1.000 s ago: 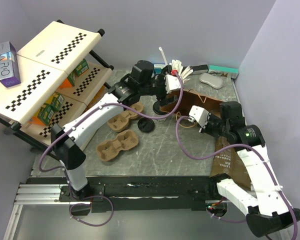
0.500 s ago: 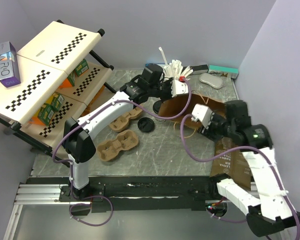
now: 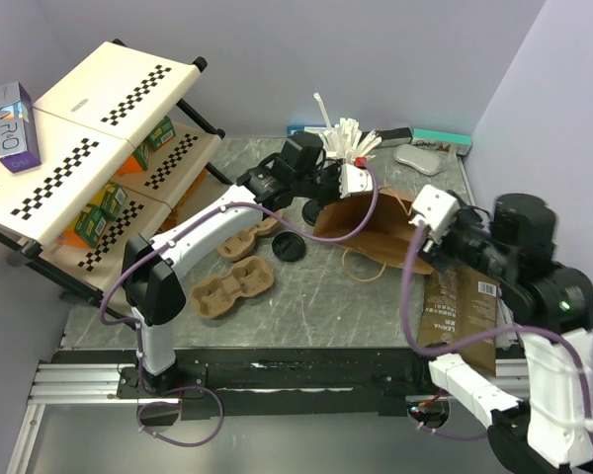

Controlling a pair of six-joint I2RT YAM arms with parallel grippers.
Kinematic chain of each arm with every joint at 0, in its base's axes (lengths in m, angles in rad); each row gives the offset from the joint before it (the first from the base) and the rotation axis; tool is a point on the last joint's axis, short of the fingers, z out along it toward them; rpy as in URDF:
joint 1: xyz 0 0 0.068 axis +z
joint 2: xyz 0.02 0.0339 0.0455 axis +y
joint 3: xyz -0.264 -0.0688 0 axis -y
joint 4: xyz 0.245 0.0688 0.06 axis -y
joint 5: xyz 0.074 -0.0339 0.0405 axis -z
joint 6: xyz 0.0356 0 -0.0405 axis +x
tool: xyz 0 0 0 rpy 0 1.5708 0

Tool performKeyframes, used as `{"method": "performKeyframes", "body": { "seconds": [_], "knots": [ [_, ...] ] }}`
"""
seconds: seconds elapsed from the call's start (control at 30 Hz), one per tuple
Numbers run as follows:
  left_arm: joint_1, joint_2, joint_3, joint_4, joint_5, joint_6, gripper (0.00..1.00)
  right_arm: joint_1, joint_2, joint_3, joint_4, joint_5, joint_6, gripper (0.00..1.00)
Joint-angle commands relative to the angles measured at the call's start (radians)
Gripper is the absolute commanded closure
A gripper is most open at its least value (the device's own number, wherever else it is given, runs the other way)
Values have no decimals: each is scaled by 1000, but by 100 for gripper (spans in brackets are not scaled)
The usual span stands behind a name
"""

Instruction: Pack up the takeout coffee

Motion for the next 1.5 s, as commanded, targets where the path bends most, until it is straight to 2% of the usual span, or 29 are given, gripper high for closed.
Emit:
{"method": "performKeyframes", "body": {
  "seconds": [0.0, 0.37, 0.57, 0.73, 0.77, 0.93, 0.97, 1.0, 1.03, 1.1, 1.13, 1.2, 1.27, 1.47],
  "knots": [
    [-18, -76, -13, 23, 55, -11, 99, 6, 23, -84, 81, 77, -59, 30],
    [-41, -104, -41, 26, 38, -15, 99, 6, 72, -173, 220, 169, -177, 30],
    [-47, -110, -47, 20, 32, -14, 99, 8, 100, -202, 227, 192, -156, 37],
    [-47, -113, -50, 17, 31, -19, 99, 6, 115, -204, 230, 203, -97, 47],
    [-47, -113, -53, 17, 31, -20, 99, 6, 118, -198, 233, 209, -91, 53],
    [-47, -122, -65, 29, 17, -38, 97, 5, 143, -182, 240, 236, -36, 71],
    [-45, -124, -68, 29, 14, -45, 92, 3, 147, -175, 234, 230, -24, 78],
    [-47, -127, -67, 28, 9, -60, 83, 2, 155, -171, 223, 218, -11, 82],
    [-47, -134, -67, 29, 2, -69, 59, 0, 158, -170, 211, 206, 7, 85],
    [-47, -153, -73, 31, -31, -109, 42, -8, 144, -190, 214, 178, 24, 91],
    [-47, -180, -77, 22, -40, -117, 23, -11, 140, -197, 209, 172, 32, 92],
    [-39, -222, -100, -26, -51, -118, 15, -17, 126, -214, 201, 155, 39, 98],
    [-18, -307, -171, -49, -43, -126, 1, -18, 114, -224, 204, 150, 47, 100],
    [82, -522, -411, -253, 3, -81, 1, -26, 118, -213, 210, 137, 79, 100]
  ]
}}
